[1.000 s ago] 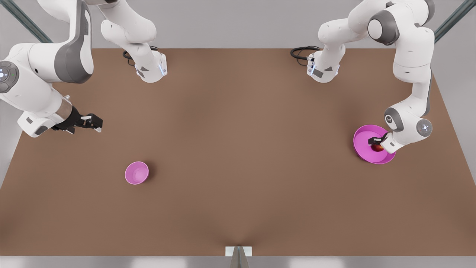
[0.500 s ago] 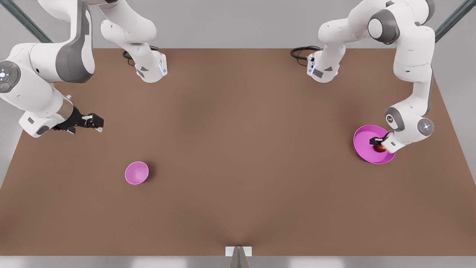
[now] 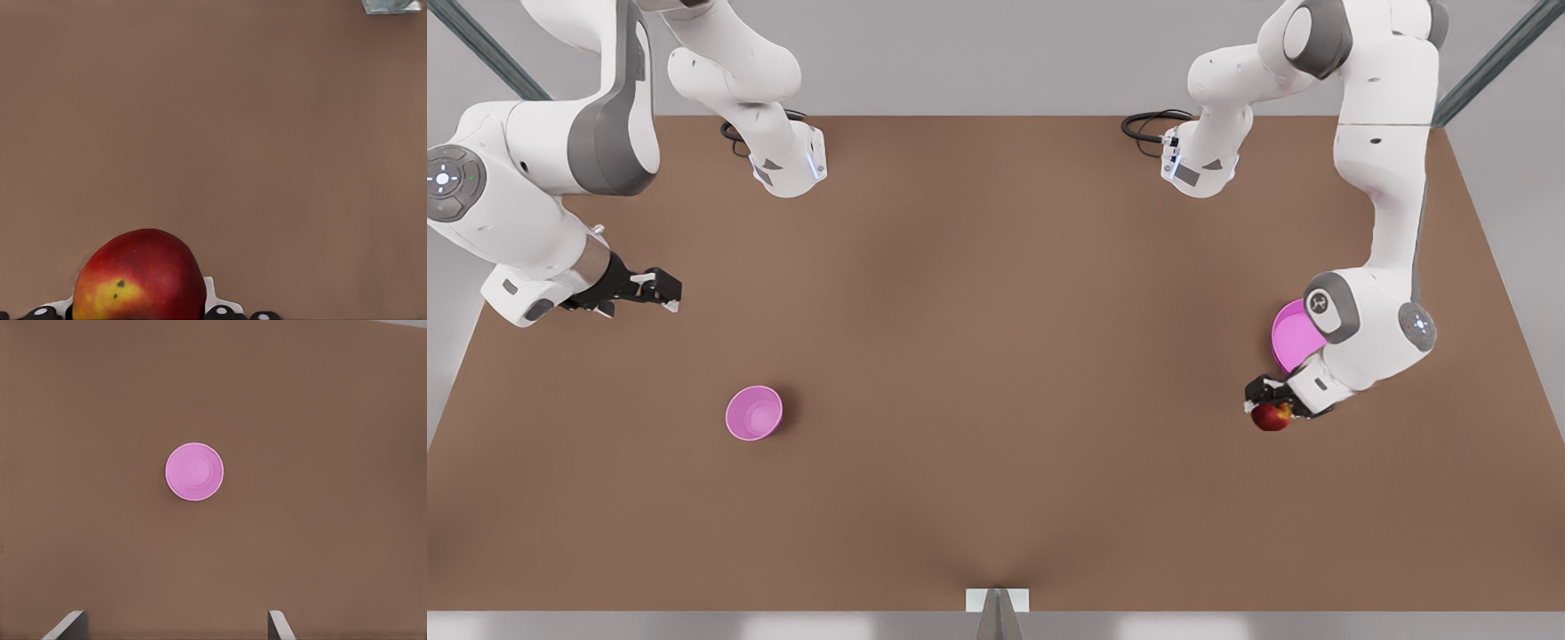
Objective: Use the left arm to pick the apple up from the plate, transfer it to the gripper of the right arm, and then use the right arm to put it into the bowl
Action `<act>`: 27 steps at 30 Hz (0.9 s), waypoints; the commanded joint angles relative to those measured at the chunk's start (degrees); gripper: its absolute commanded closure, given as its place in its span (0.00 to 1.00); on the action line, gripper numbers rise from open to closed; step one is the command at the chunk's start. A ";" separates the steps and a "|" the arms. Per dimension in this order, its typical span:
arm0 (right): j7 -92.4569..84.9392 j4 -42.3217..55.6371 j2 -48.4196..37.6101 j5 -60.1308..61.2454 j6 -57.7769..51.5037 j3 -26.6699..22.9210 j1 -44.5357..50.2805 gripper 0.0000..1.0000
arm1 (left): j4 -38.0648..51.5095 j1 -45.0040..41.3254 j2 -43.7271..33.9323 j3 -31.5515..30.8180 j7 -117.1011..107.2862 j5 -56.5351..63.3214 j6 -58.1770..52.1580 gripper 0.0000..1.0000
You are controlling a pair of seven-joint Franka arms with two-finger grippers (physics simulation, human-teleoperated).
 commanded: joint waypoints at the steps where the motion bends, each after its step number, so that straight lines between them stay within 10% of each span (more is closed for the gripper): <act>1: 0.10 0.04 -0.06 0.05 -0.47 0.03 0.18 0.00 | 2.67 0.10 -0.06 -3.09 -13.89 -11.35 -11.58 0.34; 12: -0.34 4.60 1.78 0.40 -0.03 1.27 0.09 0.00 | 14.44 -17.22 11.45 -10.48 21.95 -53.81 -7.55 0.35; 27: -0.17 4.87 3.54 0.75 1.46 1.44 0.09 0.00 | 41.78 -34.01 31.23 -14.17 58.97 -65.68 4.58 0.35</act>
